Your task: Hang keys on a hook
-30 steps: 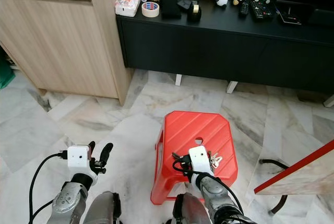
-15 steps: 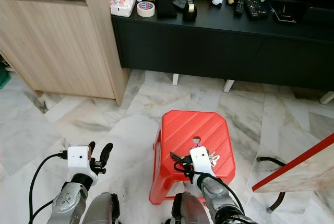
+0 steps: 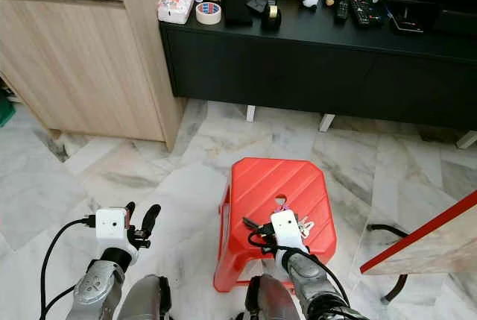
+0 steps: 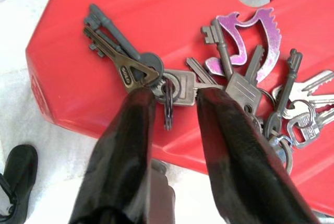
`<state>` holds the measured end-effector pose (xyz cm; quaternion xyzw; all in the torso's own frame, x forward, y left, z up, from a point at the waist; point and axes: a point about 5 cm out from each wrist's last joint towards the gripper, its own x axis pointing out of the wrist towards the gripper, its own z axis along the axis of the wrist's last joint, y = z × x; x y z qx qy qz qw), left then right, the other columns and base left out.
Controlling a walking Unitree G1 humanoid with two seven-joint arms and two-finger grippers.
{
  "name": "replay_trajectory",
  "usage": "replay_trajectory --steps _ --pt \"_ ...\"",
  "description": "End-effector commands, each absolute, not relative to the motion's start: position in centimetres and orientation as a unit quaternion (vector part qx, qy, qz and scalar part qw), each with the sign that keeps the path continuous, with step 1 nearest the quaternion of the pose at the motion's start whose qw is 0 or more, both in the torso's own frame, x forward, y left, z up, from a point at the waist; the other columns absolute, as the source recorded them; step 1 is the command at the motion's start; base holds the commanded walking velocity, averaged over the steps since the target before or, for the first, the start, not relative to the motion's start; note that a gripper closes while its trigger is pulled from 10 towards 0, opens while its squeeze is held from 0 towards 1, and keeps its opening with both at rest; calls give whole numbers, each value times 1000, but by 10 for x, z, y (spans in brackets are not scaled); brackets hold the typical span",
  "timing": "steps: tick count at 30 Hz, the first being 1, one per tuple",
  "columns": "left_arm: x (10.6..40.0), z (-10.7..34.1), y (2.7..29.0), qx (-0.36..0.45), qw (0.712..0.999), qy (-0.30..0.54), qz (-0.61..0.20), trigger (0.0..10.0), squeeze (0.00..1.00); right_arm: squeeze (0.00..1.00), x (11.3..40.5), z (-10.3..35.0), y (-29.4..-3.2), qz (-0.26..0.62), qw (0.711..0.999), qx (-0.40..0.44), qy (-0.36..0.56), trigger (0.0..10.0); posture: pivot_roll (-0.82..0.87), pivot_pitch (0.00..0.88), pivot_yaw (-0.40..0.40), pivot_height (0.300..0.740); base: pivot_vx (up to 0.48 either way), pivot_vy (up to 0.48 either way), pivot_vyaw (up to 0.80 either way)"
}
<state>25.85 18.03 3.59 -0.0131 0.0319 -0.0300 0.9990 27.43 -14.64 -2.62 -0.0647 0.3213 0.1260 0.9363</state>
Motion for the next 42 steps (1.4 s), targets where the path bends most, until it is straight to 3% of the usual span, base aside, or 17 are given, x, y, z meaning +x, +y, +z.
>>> replay_trajectory --steps 1,22,23,24,25,27,30,34,38,40,42 --pt "255 30 179 -10 998 49 -35 10000 0 0 267 -32 -152 117 931 -66 339 10000 106 169 -118 633 0 0 0" --pt "252 29 179 -9 998 51 -34 10000 0 0 264 -35 -152 123 927 -63 348 10000 110 179 -115 633 0 0 0" --pt "252 29 179 -9 998 51 -34 10000 0 0 264 -35 -152 123 927 -63 348 5961 109 181 -115 633 0 0 0" --pt "252 29 179 -9 998 51 -34 10000 0 0 264 -36 -152 123 927 -64 349 5961 109 181 -115 633 0 0 0" --pt "252 29 179 -9 998 51 -34 10000 0 0 263 -36 -152 123 927 -63 349 4196 109 181 -115 633 0 0 0" --pt "252 29 179 -9 998 51 -35 10000 0 0 263 -36 -152 123 927 -63 349 1804 109 181 -115 633 0 0 0" --pt "252 29 179 -9 998 51 -35 10000 0 0 262 -36 -152 125 926 -64 351 1020 108 182 -115 633 0 0 0" --pt "251 29 179 -9 998 52 -34 10000 0 0 261 -37 -152 125 925 -66 353 1451 107 184 -114 633 0 0 0" --pt "251 28 179 -10 998 53 -34 10000 0 0 261 -38 -153 125 924 -66 355 1098 107 184 -114 633 0 0 0" --pt "251 28 179 -10 998 54 -35 10000 0 0 260 -38 -153 125 923 -67 357 78 107 185 -114 633 0 0 0" --pt "251 28 179 -10 998 55 -35 10000 0 0 260 -38 -153 126 923 -67 357 0 107 183 -113 633 0 0 0"
